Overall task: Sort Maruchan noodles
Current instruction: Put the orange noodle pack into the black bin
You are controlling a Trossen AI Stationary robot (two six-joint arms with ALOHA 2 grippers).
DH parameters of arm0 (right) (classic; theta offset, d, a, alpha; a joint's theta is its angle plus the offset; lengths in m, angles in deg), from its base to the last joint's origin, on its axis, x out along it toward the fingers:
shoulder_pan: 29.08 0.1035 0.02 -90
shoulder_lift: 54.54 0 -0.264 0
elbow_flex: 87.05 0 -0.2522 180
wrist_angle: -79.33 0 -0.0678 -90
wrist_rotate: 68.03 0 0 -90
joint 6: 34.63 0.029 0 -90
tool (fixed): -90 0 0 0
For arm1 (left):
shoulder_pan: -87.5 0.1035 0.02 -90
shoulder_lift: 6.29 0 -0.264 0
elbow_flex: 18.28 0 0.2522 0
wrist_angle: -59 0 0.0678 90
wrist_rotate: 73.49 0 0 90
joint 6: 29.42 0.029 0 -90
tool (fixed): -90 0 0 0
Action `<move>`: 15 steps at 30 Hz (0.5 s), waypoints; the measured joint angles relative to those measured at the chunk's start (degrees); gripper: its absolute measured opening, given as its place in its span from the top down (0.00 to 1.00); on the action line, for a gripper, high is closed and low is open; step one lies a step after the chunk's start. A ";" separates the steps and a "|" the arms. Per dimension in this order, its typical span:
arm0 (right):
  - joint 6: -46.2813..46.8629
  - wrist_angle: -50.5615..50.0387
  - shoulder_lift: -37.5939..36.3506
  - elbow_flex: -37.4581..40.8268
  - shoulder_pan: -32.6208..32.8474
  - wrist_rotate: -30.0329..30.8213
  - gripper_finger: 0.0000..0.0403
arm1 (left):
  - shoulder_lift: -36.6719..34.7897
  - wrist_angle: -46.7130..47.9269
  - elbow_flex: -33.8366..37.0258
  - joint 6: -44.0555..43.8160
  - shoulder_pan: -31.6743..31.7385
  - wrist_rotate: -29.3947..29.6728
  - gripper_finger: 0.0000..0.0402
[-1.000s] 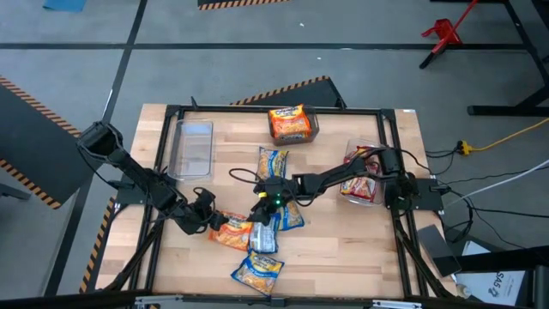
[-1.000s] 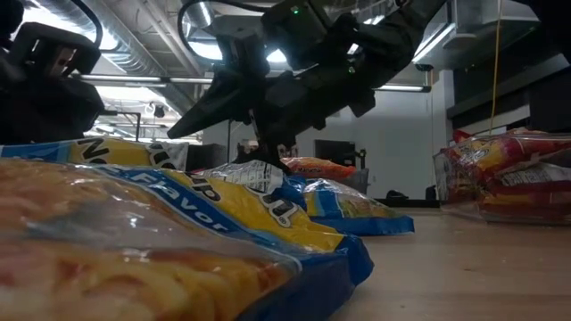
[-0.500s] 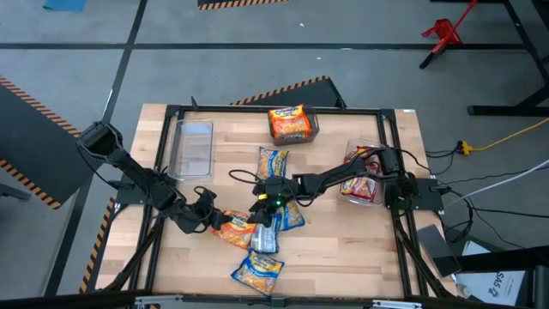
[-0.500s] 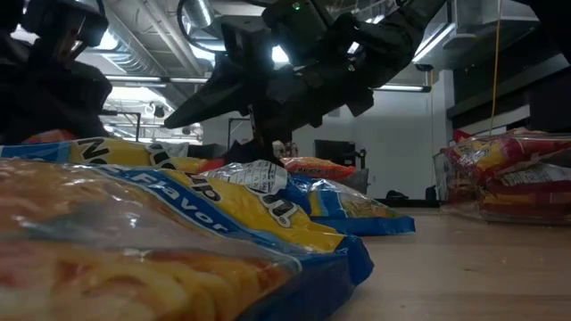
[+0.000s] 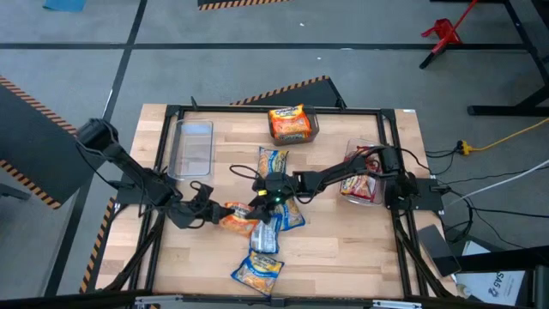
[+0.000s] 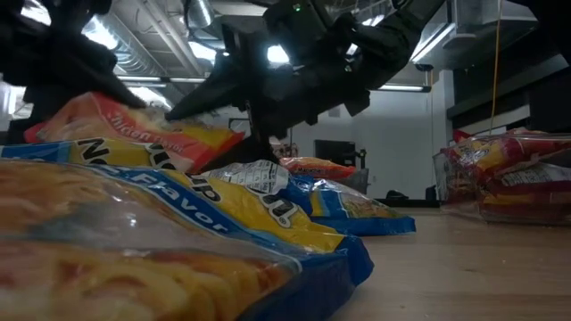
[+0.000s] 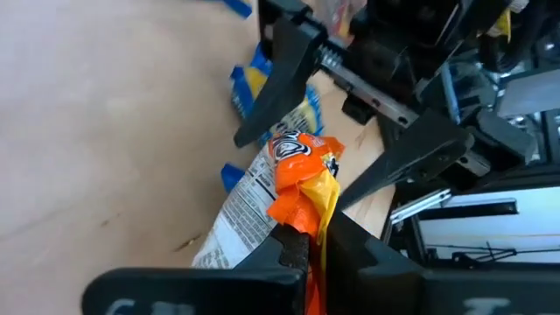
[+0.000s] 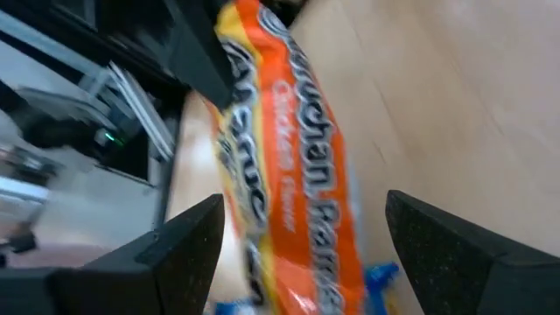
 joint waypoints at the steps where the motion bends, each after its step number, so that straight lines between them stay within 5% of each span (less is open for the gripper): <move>1: 0.54 1.30 -0.09 0.00 -0.31 -0.06 0.25 | -0.92 0.41 0.00 0.50 0.15 0.14 0.99; 15: 2.44 12.56 -4.97 0.02 -6.22 -2.55 0.25 | -11.71 0.87 0.00 10.67 3.94 10.19 0.99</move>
